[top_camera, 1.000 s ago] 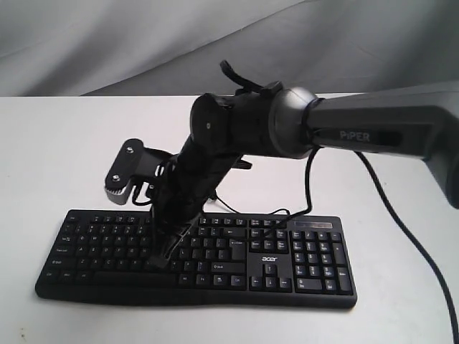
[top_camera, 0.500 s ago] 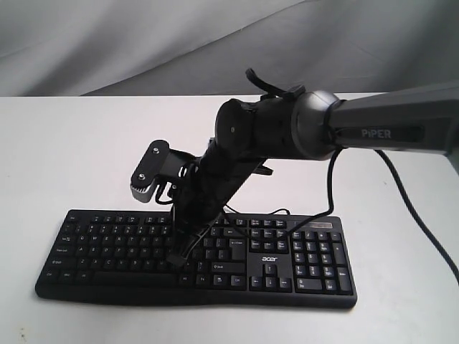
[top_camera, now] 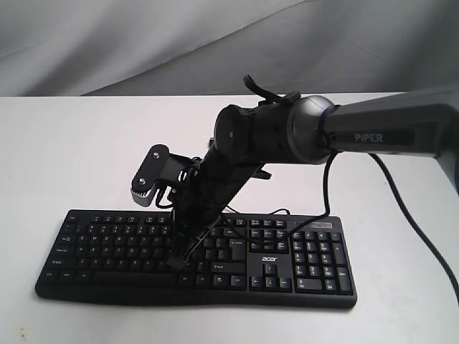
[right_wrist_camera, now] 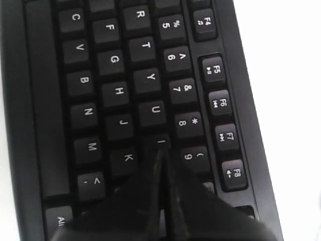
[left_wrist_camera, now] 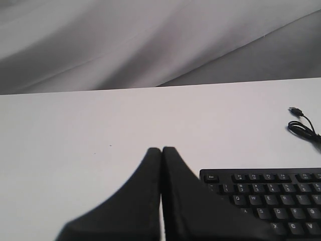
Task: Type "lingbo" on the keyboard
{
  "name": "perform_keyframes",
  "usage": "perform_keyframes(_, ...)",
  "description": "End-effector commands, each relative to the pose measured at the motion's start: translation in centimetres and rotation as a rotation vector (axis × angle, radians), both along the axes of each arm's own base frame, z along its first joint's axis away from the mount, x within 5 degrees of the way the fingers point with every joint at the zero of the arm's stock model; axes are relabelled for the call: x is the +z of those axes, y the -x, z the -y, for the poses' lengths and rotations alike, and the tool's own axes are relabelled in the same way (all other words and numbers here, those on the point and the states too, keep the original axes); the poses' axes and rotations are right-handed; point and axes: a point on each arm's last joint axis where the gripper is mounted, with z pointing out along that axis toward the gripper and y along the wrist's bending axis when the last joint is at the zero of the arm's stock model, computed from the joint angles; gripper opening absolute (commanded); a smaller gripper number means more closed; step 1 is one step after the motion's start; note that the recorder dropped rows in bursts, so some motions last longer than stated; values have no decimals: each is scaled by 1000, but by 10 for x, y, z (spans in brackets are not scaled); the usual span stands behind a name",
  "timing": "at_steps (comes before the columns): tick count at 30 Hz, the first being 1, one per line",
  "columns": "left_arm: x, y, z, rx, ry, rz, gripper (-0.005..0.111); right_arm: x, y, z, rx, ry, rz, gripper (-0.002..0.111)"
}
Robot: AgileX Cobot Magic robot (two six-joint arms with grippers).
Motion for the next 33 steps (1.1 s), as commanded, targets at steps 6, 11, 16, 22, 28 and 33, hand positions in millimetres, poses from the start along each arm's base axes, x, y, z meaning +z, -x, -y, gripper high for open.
perform_keyframes(6, -1, 0, 0, 0, 5, 7, 1, -1, -2, 2, -2, -1, 1, 0)
perform_keyframes(11, -1, 0, 0, 0, 5, 7, 1, -2, -2, 2, -2, 0, -1, 0)
perform_keyframes(16, -1, 0, 0, 0, 5, 7, 1, -3, -2, 2, -3, 2, -2, 0)
perform_keyframes(22, -1, 0, 0, 0, 5, 7, 1, -15, -5, 5, -6, 19, -16, 0)
perform_keyframes(28, -1, 0, 0, 0, 5, 7, 1, 12, -3, 5, 3, -13, 14, 0)
perform_keyframes(33, -1, 0, 0, 0, 5, 7, 1, 46, 3, 8, 33, -39, 64, 0)
